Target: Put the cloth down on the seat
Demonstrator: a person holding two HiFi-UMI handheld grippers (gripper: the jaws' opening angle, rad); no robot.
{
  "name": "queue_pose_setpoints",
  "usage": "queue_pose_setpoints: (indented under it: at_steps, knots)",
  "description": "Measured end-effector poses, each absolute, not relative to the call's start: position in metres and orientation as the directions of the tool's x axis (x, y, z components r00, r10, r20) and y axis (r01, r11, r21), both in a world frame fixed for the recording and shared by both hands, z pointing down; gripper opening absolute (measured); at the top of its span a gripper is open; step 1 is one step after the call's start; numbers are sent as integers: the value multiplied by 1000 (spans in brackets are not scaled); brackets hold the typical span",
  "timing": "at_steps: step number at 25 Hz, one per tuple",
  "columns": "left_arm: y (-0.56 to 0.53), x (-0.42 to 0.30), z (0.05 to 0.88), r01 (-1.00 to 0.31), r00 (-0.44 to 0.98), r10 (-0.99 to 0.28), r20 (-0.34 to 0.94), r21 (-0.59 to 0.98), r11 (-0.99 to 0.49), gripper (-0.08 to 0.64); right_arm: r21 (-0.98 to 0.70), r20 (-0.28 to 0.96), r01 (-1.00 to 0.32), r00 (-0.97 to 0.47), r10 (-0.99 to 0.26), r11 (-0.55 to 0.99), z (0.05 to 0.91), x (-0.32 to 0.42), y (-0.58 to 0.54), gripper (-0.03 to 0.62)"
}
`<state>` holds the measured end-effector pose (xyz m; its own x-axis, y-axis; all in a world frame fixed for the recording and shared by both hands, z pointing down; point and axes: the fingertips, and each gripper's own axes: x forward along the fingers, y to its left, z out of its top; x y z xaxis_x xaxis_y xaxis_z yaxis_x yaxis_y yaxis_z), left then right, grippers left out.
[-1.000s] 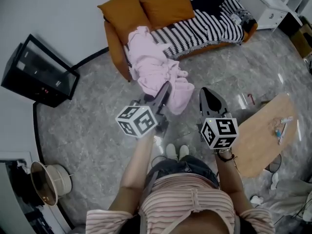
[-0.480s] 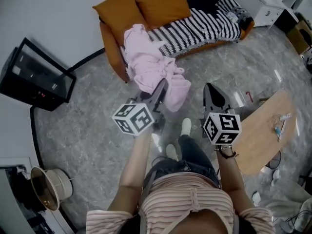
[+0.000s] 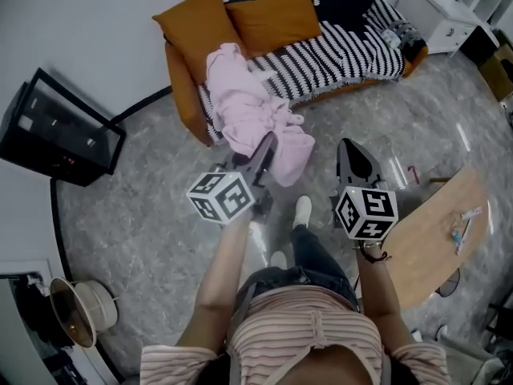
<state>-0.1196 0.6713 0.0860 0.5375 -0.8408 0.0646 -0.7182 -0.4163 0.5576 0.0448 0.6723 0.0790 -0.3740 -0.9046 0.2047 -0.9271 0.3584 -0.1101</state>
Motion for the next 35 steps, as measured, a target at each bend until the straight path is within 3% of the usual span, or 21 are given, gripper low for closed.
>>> queue_pose_setpoints:
  at_steps: [18, 35]
  knots:
    - [486, -81, 102, -746, 496, -861, 112, 562, -356, 106, -151, 258, -925, -376, -890, 347, 104, 99, 483, 8]
    - [366, -67, 120, -747, 506, -848, 154, 570, -342, 106, -132, 307, -933, -360, -881, 335, 117, 111, 376, 8]
